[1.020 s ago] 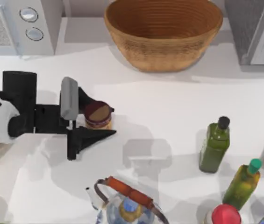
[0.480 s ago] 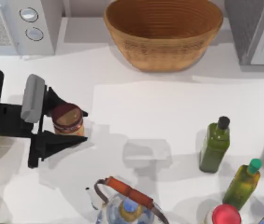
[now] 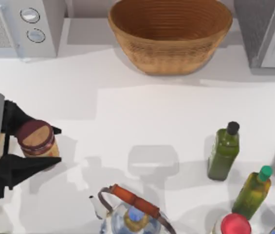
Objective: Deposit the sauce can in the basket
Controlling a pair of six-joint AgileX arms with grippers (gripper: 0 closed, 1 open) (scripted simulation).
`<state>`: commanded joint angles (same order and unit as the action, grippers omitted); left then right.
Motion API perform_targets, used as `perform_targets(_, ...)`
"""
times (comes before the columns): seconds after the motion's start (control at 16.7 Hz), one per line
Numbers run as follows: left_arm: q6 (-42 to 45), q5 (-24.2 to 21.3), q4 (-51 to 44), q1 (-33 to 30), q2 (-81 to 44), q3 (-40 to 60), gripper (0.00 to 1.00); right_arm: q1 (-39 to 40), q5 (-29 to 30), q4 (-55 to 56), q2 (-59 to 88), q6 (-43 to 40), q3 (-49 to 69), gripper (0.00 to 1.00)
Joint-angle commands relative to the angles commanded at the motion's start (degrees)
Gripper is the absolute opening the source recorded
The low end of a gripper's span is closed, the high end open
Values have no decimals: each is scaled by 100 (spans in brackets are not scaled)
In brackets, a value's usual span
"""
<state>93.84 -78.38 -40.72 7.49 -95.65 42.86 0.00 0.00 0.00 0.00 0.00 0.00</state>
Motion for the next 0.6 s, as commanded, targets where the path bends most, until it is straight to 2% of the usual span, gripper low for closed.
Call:
perform_targets(0.42, 73, -2, -74, 22, 19, -19, 0, 0, 0, 0, 0, 0, 0, 100)
perform_targets(0.6, -296, 241, 272, -181, -103, 332, 0, 0, 0, 0, 0, 0, 0, 100)
